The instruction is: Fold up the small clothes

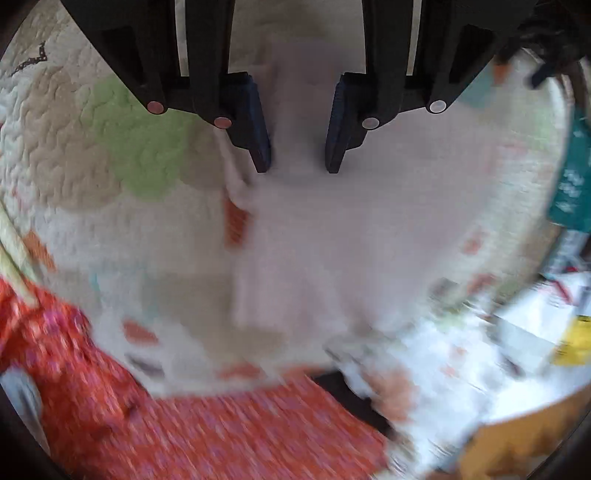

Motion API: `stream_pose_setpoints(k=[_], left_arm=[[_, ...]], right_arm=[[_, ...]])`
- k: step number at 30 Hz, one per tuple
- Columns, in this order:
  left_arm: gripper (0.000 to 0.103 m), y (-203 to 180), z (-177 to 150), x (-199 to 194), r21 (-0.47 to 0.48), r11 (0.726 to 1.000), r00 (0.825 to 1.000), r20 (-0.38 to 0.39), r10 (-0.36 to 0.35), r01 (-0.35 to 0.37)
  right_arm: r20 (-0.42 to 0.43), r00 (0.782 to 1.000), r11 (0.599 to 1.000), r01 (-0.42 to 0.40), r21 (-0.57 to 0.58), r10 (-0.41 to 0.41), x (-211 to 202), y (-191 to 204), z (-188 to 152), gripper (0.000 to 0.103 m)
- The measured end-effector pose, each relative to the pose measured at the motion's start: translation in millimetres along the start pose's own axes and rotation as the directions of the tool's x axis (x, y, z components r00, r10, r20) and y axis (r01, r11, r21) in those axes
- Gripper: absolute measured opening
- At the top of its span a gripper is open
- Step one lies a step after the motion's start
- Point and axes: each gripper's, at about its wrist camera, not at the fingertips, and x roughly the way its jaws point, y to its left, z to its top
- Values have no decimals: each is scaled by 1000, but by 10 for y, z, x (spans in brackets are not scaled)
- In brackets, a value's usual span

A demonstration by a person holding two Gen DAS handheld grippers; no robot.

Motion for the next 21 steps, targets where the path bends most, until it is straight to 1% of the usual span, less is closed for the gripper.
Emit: stream_pose_setpoints(k=[1,3,5,7,11,13,15,21], left_arm=[[103,6,0,1,-3,1000,1000,-1,-1,1],[103,10,5,17,-8,1000,1000,-5,-4,4],[103,-1,12,37,-13,1000,1000,-16,-9,9],[103,-20,20,38,-13,1000,1000,-16,-15,15],[103,-59,25,-5,7,1000,1000,10,-7,7],[103,-70,22,-31,14,1000,1000,24,-6,5],[103,-73,21,-63,18,1000,999,40,-5,4],[103,-72,11,-145,26,1000,997,77,-6,4]], right_arm=[[15,1000,999,-10,40,10,-48,-67,-26,42],[44,999,999,10,53,-12,-161,-71,-61,44],[88,995,998,56,15,-57,-286,-1,-108,44],[112,990,996,89,-14,-87,-384,68,-169,44],[102,991,996,88,-33,-84,-536,148,-320,45],[92,992,995,86,-41,-82,-578,181,-416,50],[77,993,994,92,-55,-88,-611,222,-564,57],[52,989,980,144,-137,-138,-572,335,-884,58]])
